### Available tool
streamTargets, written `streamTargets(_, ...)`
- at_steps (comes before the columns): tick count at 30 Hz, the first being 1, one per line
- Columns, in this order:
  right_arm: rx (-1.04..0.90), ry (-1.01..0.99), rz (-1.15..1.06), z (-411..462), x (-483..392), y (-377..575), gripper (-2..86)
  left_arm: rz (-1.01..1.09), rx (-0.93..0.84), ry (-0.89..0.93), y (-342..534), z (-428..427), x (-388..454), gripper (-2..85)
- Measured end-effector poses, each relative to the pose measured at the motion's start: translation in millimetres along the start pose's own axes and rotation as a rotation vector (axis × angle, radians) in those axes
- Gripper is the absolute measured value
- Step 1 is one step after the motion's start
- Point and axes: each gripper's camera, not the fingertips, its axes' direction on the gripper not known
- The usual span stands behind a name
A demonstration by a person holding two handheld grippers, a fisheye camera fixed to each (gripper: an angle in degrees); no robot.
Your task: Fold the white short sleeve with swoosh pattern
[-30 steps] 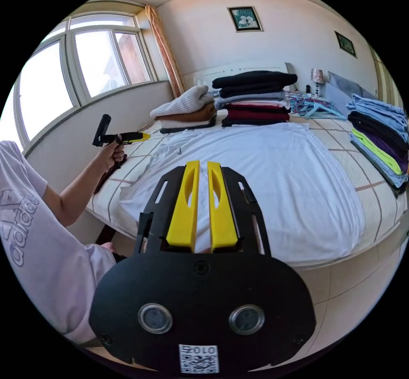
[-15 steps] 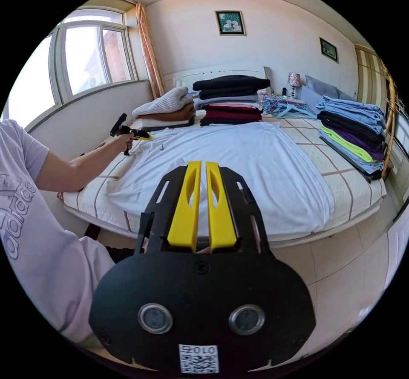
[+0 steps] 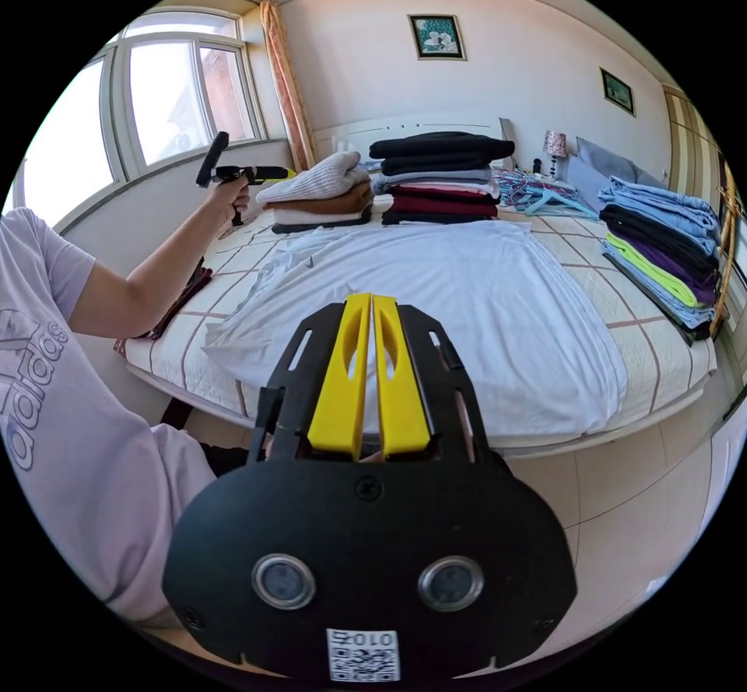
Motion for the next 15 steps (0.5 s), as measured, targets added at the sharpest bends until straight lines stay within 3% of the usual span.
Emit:
streamTargets(7,-0.015,0.034,-0.016,-7.2,-1.0,9.5,3.1,-0.347,-0.183,-0.040,85.1,65.2,-96.2,4.1)
streamTargets(15,-0.010,0.031,-0.001,-7.6,-0.8,5.6,3.2,-0.370,-0.271,-0.020,107.0,105.3,-89.1,3.0)
